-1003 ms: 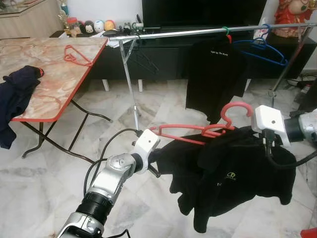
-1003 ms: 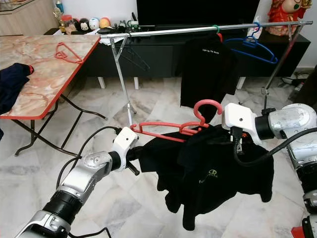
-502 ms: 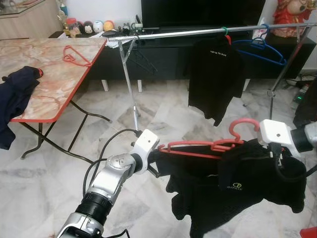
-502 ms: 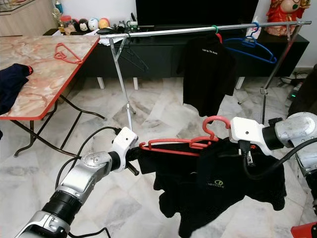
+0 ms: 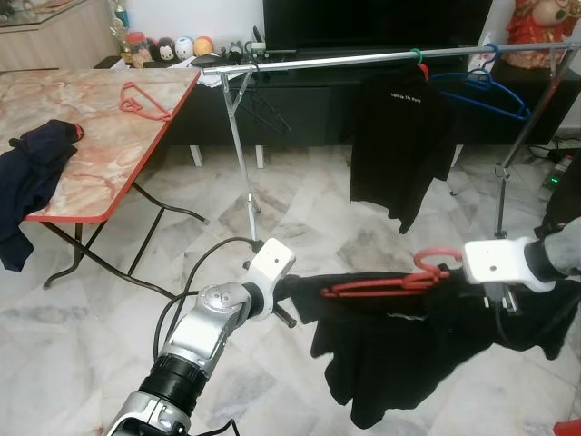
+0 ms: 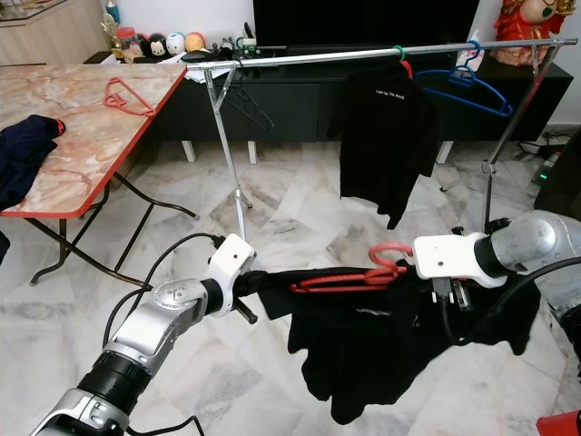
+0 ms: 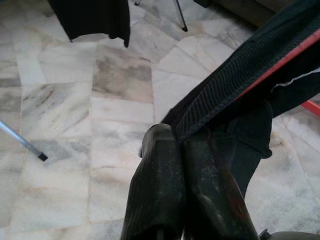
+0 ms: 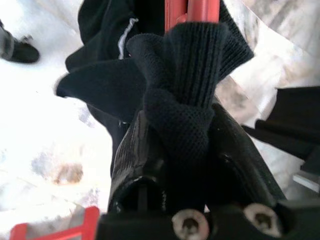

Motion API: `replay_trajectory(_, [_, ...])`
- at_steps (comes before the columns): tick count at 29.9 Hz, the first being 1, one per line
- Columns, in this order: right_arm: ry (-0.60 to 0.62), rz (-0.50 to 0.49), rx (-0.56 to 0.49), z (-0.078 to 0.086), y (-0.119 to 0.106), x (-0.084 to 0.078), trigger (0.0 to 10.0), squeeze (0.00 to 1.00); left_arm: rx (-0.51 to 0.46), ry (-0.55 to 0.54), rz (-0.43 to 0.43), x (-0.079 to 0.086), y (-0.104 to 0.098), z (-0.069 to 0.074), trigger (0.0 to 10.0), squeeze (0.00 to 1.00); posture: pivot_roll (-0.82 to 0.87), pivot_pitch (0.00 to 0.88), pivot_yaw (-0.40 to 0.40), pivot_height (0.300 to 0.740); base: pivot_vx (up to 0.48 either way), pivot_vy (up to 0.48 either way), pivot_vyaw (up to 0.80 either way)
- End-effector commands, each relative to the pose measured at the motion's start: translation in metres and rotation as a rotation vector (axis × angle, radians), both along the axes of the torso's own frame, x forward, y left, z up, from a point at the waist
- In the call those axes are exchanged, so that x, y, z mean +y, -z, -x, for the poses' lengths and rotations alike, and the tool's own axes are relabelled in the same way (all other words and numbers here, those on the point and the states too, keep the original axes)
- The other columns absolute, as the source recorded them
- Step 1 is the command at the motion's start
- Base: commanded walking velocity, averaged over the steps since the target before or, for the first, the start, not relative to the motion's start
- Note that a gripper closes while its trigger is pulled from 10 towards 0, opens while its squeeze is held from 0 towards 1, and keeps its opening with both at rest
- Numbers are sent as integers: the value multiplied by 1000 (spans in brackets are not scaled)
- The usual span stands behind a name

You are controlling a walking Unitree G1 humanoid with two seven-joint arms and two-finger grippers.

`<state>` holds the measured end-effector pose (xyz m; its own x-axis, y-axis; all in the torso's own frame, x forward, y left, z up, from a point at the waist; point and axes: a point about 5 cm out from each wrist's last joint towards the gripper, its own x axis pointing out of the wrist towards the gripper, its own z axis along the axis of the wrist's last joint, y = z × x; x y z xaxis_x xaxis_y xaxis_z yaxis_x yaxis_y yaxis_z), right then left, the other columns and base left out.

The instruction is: Hang hanger

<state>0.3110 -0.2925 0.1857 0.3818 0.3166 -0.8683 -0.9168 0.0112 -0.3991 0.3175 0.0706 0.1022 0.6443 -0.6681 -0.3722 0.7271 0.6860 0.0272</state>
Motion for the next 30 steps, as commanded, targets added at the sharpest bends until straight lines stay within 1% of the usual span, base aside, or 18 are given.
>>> replay_trajectory(1, [170, 165, -11, 10, -22, -48, 0, 0, 38, -147, -93, 38, 12, -5, 0, 0, -151, 0, 45, 740, 0, 0, 0])
replay_trajectory(2, [177, 196, -15, 11, -22, -51, 0, 0, 38, -146, -93, 37, 12, -5, 0, 0, -153, 0, 42, 740, 0, 0, 0])
replay_trajectory(4, [175, 204, -19, 10, -20, -51, 0, 0, 37, -145, -93, 37, 11, -5, 0, 0, -153, 0, 42, 740, 0, 0, 0])
replay_trajectory(7, [158, 187, -38, 7, -13, -45, 0, 0, 27, -127, -79, 35, 7, -4, 0, 0, -150, 0, 41, 740, 0, 0, 0])
replay_trajectory(9, [149, 200, -50, 5, -1, -40, 0, 0, 23, -117, -25, 33, -1, -4, 0, 0, -146, 0, 41, 740, 0, 0, 0])
replay_trajectory(11, [145, 200, -44, 6, 2, -39, 0, 0, 21, -113, -11, 32, -4, -4, 0, 0, -144, 0, 41, 740, 0, 0, 0])
replay_trajectory(13, [130, 172, -18, 7, 15, -29, 0, 0, 2, -97, 33, 29, -14, -5, 0, 0, -144, 0, 41, 740, 0, 0, 0])
replay_trajectory(14, [116, 146, 3, 9, 26, -22, 0, 0, -11, -91, 56, 27, -20, -6, 0, 0, -140, 0, 38, 740, 0, 0, 0])
replay_trajectory(15, [114, 136, 7, 10, 31, -19, 0, 0, -18, -87, 65, 26, -23, -7, 0, 0, -136, 0, 37, 740, 0, 0, 0])
replay_trajectory(17, [125, 125, 0, 10, 38, -15, 0, 0, -24, -78, 80, 24, -27, -7, 0, 0, -136, 0, 37, 740, 0, 0, 0])
replay_trajectory(19, [146, 89, -23, 8, 44, -10, 0, 0, -26, -58, 100, 20, -31, -6, 0, 0, -136, 0, 37, 740, 0, 0, 0])
replay_trajectory(23, [204, 14, -95, 2, 54, 0, 0, 0, -28, 8, 108, 13, -33, 0, 0, 0, -135, 0, 35, 740, 0, 0, 0])
replay_trajectory(25, [260, -78, -136, -3, 59, 8, 0, 0, -30, 41, 110, 8, -34, 3, 0, 0, -127, 0, 30, 740, 0, 0, 0])
replay_trajectory(26, [287, -107, -150, -5, 62, 11, 0, 0, -31, 54, 111, 6, -35, 5, 0, 0, -127, 0, 30, 740, 0, 0, 0])
replay_trajectory(28, [301, -115, -155, -5, 66, 14, 0, 0, -34, 64, 114, 4, -36, 6, 0, 0, -127, 0, 30, 740, 0, 0, 0])
replay_trajectory(29, [332, -115, -150, -4, 73, 17, 0, 0, -36, 74, 126, 1, -39, 8, 0, 0, -121, 0, 29, 740, 0, 0, 0])
replay_trajectory(30, [345, -147, -130, -3, 82, 26, 0, 0, -45, 87, 141, -3, -44, 9, 0, 0, -118, 0, 28, 740, 0, 0, 0])
